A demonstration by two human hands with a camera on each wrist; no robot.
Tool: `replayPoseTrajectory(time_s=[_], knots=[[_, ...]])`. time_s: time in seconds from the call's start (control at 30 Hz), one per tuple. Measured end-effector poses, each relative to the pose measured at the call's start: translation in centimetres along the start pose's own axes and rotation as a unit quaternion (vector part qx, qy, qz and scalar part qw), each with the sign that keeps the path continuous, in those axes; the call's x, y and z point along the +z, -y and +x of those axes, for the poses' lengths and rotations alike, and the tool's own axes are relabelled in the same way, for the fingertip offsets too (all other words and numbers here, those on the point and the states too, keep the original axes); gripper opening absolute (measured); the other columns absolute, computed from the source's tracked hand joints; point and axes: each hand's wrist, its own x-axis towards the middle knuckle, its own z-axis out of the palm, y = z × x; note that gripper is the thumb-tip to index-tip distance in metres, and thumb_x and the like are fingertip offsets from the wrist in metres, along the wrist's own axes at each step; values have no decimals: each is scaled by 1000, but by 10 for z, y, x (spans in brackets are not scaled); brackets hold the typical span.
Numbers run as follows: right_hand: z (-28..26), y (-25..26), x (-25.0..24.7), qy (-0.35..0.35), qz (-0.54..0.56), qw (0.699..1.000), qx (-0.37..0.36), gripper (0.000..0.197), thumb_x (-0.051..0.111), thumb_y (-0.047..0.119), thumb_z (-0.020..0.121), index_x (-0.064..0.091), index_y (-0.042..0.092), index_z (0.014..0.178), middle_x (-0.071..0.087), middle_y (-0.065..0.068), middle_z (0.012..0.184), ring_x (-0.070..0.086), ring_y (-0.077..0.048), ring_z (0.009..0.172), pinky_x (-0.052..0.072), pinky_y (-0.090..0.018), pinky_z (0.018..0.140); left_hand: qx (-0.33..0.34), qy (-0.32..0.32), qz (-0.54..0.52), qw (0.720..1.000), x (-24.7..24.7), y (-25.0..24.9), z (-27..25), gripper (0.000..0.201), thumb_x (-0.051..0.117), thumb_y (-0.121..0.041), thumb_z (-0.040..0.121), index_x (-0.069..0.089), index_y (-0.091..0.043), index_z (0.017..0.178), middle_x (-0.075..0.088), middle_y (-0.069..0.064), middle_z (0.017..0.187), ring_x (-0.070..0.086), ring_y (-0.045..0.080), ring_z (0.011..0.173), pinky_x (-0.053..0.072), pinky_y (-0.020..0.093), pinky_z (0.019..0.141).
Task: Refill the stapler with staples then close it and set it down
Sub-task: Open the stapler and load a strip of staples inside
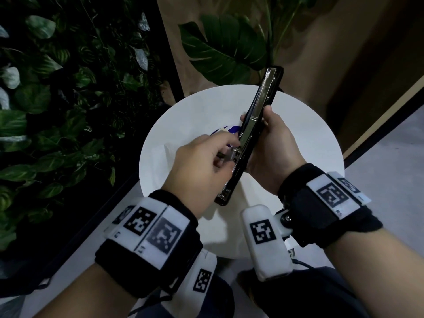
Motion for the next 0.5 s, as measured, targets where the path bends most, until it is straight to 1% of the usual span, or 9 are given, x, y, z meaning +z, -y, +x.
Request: replayPoseTrajectory(time_s=[0.07, 0.1, 0.13, 0.2, 0.27, 0.3, 0.4, 0.43, 0.5], knots=[[-1, 1, 1, -8, 2, 1000, -4, 40, 31, 49, 95, 49, 16, 85, 45, -3, 65, 48, -20, 60, 49, -28, 53, 4, 8, 16, 1000, 3, 2, -2, 17, 64, -4, 78, 68, -16, 89, 68, 2, 89, 62, 12, 76, 49, 12, 67], [-1, 1, 1, -11, 0, 1000, -7, 40, 31, 49, 95, 50, 15, 87, 45, -3, 66, 47, -19, 58, 47, -26, 52, 1, 5, 18, 1000, 4, 3, -3, 13, 64, -5, 79, 70, -14, 85, 70, 2, 88, 62, 10, 78, 49, 9, 67], [-1, 2, 1, -15, -3, 1000, -9, 41, 31, 50, 95, 49, 14, 90, 45, -4, 66, 47, -20, 58, 46, -27, 53, -7, 3, 20, 1000, 4, 3, -4, 12, 65, -5, 79, 73, -13, 84, 71, 0, 88, 62, 7, 78, 47, 4, 68], [-2, 1, 1, -22, -10, 1000, -5, 43, 30, 51, 95, 49, 13, 96, 47, -6, 65, 48, -24, 59, 47, -31, 60, -33, 8, 15, 999, 2, 2, -6, 16, 69, -8, 78, 77, -16, 89, 71, -9, 84, 63, -3, 75, 43, -6, 68], [-3, 1, 0, -26, -15, 1000, -2, 44, 30, 52, 94, 50, 13, 97, 48, -6, 66, 50, -26, 61, 48, -33, 64, -58, 15, -9, 998, 0, 2, -9, 23, 73, -10, 75, 77, -19, 96, 65, -21, 78, 60, -14, 71, 42, -9, 65], [-3, 0, -1, -28, -15, 1000, 0, 44, 30, 52, 94, 51, 13, 97, 48, -6, 67, 50, -27, 63, 48, -34, 65, -70, 19, -21, 997, -1, 2, -10, 25, 75, -9, 73, 77, -20, 96, 63, -24, 75, 59, -17, 68, 42, -8, 62], [-3, -1, -2, -30, -25, 999, 2, 44, 30, 52, 94, 53, 15, 93, 49, -6, 67, 51, -28, 65, 49, -34, 66, -118, 41, -66, 990, -4, 6, -9, 30, 78, -3, 69, 76, -21, 92, 64, -21, 73, 60, -15, 59, 41, -4, 50], [-4, -2, -2, -28, -27, 999, 2, 43, 30, 52, 94, 52, 15, 93, 49, -6, 67, 51, -28, 65, 48, -33, 65, -129, 51, -82, 987, -6, 7, -8, 31, 79, -2, 67, 76, -20, 92, 66, -18, 75, 61, -12, 61, 41, -3, 50], [-4, -2, -2, -20, -31, 999, 3, 43, 28, 52, 94, 52, 15, 96, 49, -5, 67, 52, -28, 64, 48, -32, 61, -134, 65, -96, 984, -10, 10, -5, 31, 81, 0, 63, 75, -19, 87, 71, -8, 80, 63, -2, 69, 46, 0, 57]])
